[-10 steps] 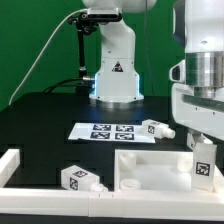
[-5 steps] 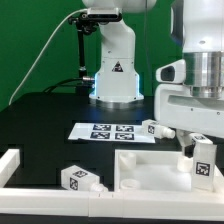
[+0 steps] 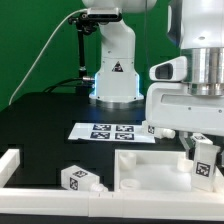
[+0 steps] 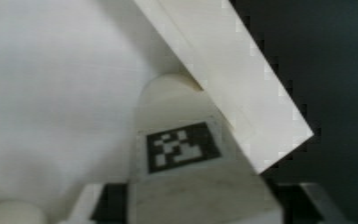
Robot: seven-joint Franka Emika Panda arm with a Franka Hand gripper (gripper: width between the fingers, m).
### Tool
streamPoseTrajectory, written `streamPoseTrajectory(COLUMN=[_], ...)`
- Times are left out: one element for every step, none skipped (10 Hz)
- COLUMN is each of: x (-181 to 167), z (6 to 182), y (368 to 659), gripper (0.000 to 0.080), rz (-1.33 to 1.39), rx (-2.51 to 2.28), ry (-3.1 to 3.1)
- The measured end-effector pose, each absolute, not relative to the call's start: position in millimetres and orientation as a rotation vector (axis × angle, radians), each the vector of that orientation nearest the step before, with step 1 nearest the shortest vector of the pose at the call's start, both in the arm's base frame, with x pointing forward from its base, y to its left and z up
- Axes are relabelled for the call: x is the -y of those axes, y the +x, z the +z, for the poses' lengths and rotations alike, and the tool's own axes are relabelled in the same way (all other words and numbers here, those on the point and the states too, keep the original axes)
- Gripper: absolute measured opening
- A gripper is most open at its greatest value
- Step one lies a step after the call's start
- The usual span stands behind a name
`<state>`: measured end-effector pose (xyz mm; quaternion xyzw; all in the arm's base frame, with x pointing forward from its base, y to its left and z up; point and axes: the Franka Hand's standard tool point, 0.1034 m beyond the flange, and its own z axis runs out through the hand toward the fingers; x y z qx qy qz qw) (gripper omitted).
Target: Assemble one leg
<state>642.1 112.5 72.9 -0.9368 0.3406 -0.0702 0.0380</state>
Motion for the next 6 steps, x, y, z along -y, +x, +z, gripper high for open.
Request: streamPoseTrajectory(x=[-111.6, -110.8, -111.1, -111.2, -112.0, -112.4], z=[72.6, 72.4, 71.8, 70.9, 70.6, 70.4], y=[641.7, 641.6, 640.1, 639.5, 639.1, 639.0], gripper=[0.0290, 0.0290, 0.0290, 0.0290, 0.0290, 0.0290], rz=[-0.209, -0.203, -0.179, -0.155, -0.132, -0.109], rx=[-1.155, -1.276, -1.472, -1.719, -1.915, -2.057], ry=[-2.826, -2.769, -2.666, -2.489, -2.312, -2.167])
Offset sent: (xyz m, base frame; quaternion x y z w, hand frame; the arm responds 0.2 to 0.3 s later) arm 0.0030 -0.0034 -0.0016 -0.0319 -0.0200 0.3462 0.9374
